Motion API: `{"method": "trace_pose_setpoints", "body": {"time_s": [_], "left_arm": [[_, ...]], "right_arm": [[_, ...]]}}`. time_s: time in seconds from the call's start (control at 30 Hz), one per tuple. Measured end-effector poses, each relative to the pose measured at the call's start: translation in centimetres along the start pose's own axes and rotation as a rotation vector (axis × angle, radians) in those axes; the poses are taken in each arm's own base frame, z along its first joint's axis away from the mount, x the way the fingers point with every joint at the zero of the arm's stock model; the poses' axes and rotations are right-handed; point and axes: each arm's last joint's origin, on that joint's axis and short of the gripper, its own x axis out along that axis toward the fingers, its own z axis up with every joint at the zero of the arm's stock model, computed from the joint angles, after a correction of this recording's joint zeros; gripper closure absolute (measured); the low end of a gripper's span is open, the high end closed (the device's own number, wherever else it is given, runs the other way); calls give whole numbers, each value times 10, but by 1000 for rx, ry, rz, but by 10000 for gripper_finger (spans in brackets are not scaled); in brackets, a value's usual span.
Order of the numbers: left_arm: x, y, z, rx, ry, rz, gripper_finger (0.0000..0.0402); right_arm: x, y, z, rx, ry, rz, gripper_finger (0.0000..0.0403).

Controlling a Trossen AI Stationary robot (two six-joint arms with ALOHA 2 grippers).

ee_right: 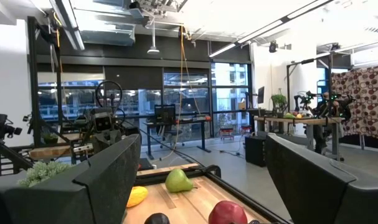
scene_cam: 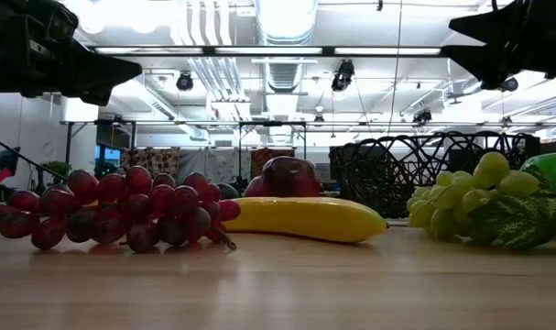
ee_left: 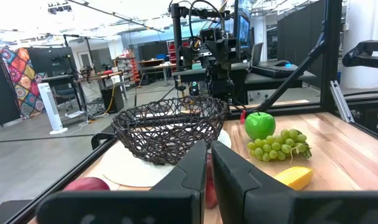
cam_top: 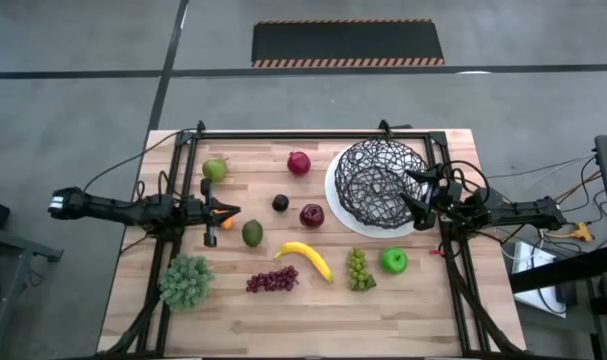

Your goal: Build produce basket

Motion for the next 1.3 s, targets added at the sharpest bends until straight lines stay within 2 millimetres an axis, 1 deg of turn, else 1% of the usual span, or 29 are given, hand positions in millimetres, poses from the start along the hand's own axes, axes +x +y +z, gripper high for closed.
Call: {"method": "trace_pose_setpoints", "body": {"time_s": [0.73, 0.77, 0.8, 0.83, 0.87, 0.93, 1.0, 1.1, 1.2, 1.3], "left_arm": [[0, 0, 0, -1, -2, 0, 394], [0, 0, 1, -22, -8, 0, 394], [0, 0, 2, -95, -21, -3, 394], [0, 0, 4, -214, -41, -17, 394], [0, 0, 7, -311, -68, -26, 394], [-1, 1, 13, -393, -136, -32, 394], [-2, 2, 21, -416, -211, -43, 394], [-3, 3, 29, -430, -295, -73, 394], [-4, 3, 36, -439, -372, -105, 394], [-2, 3, 37, -439, -388, -110, 394]], "right_arm": [[0, 0, 0, 0, 0, 0, 78], [0, 0, 0, 0, 0, 0, 78], [0, 0, 0, 5, 0, 0, 78], [0, 0, 0, 27, -1, 0, 78], [0, 0, 0, 65, -1, 0, 78], [0, 0, 0, 160, -1, 0, 78], [0, 0, 0, 236, 0, 0, 78], [0, 0, 0, 304, 0, 0, 78], [0, 0, 0, 310, -1, 0, 78], [0, 0, 0, 303, 0, 0, 78]]}}
